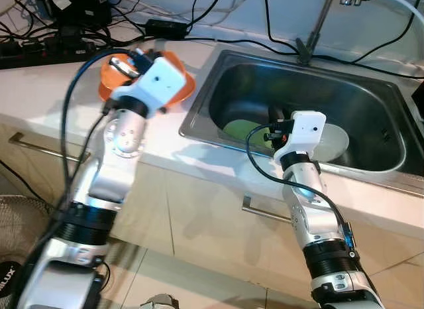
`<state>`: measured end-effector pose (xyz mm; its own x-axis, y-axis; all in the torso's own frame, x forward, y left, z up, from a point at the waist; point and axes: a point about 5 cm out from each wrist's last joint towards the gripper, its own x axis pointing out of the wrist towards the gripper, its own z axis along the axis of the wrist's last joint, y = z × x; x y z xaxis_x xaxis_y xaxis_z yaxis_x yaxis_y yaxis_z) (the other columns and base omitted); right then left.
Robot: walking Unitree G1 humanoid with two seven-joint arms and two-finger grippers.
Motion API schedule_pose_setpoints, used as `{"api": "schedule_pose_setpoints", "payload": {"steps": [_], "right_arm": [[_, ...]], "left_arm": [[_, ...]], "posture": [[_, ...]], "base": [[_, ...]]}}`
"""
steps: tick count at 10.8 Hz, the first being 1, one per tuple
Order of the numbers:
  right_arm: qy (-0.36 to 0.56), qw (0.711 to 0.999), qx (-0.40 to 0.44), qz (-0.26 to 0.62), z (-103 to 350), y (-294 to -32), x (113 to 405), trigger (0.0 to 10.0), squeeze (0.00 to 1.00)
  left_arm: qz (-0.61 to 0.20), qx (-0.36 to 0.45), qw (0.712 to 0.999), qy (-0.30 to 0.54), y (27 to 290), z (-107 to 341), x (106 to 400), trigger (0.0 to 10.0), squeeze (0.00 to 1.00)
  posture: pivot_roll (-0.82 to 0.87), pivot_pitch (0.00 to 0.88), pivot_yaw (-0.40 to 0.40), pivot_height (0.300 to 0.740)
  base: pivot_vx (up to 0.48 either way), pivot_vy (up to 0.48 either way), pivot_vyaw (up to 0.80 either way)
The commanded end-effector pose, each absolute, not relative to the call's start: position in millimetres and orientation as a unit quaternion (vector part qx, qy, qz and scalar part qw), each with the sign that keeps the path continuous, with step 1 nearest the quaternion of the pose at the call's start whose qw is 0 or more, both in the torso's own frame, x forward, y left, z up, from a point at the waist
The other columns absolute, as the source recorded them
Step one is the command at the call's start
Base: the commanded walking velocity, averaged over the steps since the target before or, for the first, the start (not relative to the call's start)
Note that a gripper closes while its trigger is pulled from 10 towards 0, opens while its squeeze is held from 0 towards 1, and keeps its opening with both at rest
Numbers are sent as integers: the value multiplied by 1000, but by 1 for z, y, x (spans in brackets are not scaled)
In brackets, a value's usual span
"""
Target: Kitchen organization
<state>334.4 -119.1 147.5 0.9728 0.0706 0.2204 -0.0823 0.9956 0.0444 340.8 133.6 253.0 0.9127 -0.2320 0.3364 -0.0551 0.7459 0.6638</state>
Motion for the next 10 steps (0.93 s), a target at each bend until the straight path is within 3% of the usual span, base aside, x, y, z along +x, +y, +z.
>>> {"api": "schedule_pose_setpoints", "payload": {"steps": [1,5,6,7,10], "right_arm": [[-112,993,29,36,151,-119,338,10000,0],[-114,992,22,38,150,-119,337,10000,0],[-116,992,19,42,150,-118,336,10000,247],[-121,992,12,46,151,-118,336,10000,1000],[-146,984,-77,73,156,-119,336,10000,1000]], "left_arm": [[-106,286,913,-272,110,273,330,10000,0],[-230,94,932,-265,75,273,322,10000,0],[-250,55,934,-251,71,270,323,10000,0],[-265,17,936,-233,68,265,323,10000,0],[-293,-83,934,-186,68,253,324,10000,0]], "posture": [[84,30,-66,740],[77,28,-58,740],[75,29,-55,740],[71,30,-52,740],[67,30,-47,740]], "base": [[0,0,0],[0,0,0],[0,0,0],[0,0,0],[0,0,0]]}}
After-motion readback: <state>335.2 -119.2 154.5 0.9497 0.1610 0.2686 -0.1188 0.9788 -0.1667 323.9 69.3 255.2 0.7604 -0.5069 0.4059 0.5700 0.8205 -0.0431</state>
